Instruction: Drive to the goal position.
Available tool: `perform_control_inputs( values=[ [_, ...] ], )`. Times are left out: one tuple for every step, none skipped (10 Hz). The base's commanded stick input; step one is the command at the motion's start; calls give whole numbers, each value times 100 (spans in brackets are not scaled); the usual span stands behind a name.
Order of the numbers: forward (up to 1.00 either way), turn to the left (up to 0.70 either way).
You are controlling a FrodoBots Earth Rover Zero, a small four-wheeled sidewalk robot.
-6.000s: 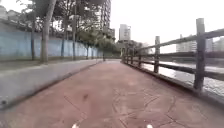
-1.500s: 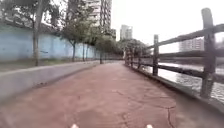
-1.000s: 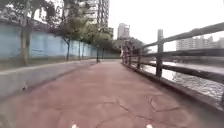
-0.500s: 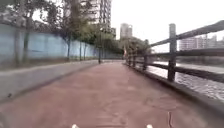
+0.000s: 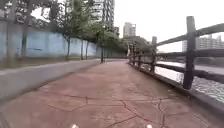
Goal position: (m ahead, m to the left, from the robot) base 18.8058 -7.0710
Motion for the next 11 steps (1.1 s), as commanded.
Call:
perform_control_inputs(
  values=[
    [100, 0],
    [100, 0],
    [100, 0],
    [100, 0],
    [100, 0],
    [100, 0],
    [100, 0],
    [100, 0],
    [100, 0],
    [100, 0],
    [100, -40]
  ],
)
